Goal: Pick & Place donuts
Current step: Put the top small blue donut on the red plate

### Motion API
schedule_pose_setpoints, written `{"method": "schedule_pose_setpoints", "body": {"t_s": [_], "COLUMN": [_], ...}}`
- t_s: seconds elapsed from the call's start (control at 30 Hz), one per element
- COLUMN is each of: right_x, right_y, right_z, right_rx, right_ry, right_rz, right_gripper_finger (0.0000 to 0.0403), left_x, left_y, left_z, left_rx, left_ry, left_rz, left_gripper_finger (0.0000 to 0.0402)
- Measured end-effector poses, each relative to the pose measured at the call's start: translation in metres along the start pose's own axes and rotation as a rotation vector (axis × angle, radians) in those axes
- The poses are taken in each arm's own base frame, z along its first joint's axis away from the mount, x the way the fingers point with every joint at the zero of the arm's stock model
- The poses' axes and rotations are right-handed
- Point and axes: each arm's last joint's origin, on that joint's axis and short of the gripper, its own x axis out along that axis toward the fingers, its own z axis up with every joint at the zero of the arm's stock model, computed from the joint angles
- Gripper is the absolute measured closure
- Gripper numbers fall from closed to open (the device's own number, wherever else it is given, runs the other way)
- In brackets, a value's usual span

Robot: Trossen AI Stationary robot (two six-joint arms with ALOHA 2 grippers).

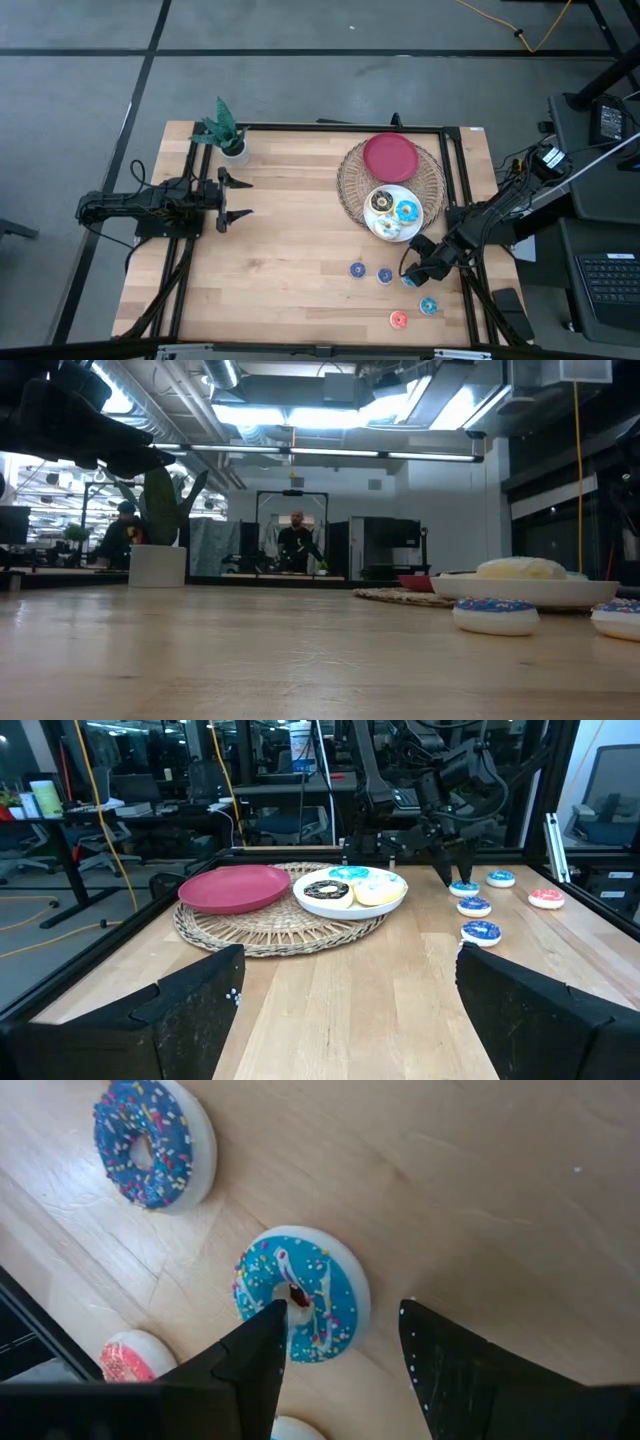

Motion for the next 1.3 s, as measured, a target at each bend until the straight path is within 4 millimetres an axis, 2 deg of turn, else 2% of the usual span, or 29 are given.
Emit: {"method": "schedule_pose_setpoints", "body": {"t_s": [0.17, 0.5, 0.73, 1.03, 1.3], "right_x": [0.000, 0.000, -0.002, -0.017, -0.040], "right_y": [0.000, 0.001, 0.007, 0.026, 0.053], "right_z": [0.000, -0.001, -0.001, -0.005, -0.009], "right_rx": [0.002, 0.003, -0.001, -0.102, -0.215], "right_ry": [0.002, 0.015, 0.017, 0.074, 0.115], "right_rz": [-0.001, 0.008, 0.023, -0.006, -0.008], "right_gripper_finger": [0.0223, 0.0310, 0.0351, 0.0359, 0.0359], "left_x": [0.000, 0.000, 0.000, 0.000, 0.000], "left_y": [0.000, 0.000, 0.000, 0.000, 0.000], "left_z": [0.000, 0.000, 0.000, 0.000, 0.000], "left_rx": [0.000, 0.000, 0.000, 0.000, 0.000], "left_ry": [0.000, 0.000, 0.000, 0.000, 0.000], "left_rz": [0.000, 0.000, 0.000, 0.000, 0.000], "left_gripper_finger": [0.0048, 0.0048, 0.0048, 0.0048, 0.0048]}}
